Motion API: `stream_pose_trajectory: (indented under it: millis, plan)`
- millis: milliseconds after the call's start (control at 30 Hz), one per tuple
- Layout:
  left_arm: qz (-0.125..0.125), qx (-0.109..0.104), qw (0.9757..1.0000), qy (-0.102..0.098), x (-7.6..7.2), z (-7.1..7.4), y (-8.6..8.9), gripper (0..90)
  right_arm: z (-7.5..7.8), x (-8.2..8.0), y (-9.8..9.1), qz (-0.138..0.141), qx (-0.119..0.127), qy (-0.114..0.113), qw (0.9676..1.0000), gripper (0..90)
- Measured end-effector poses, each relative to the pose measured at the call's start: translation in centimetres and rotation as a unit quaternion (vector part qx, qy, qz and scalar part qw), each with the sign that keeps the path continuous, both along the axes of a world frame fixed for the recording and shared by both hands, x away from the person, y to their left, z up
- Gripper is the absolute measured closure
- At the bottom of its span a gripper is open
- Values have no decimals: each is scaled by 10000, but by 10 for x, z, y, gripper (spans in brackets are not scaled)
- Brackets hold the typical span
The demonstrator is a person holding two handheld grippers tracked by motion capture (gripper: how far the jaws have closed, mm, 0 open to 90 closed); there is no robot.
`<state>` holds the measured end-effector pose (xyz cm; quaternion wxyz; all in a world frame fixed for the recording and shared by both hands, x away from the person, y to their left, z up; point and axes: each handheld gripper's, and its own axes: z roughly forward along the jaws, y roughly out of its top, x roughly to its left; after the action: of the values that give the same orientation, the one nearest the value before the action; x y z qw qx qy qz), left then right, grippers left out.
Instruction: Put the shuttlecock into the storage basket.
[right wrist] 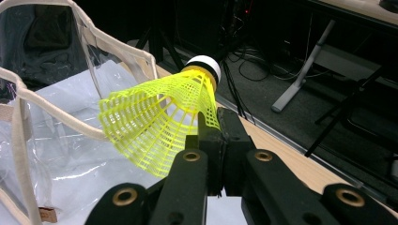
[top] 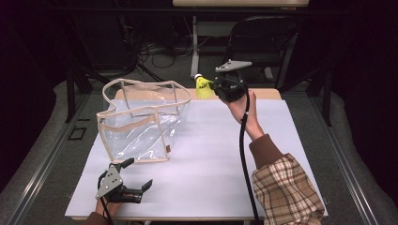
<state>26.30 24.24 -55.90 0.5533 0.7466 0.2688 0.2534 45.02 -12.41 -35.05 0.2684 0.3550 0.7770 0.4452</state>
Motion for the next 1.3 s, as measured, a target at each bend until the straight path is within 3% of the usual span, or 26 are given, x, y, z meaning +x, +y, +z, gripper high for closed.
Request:
stream_pose_trajectory:
  millis: [233,600,1300]
  plan:
    - [16,-55,10000,11,1,0,1,0,6,1,2,17,44,-14,10000,900]
    - [16,-109,9999,29,1,0,3,0,18,3,24,179,-80,-72,9998,900]
    - [-18,-100,9999,20,0,1,3,0,21,5,58,438,-74,-83,9990,900]
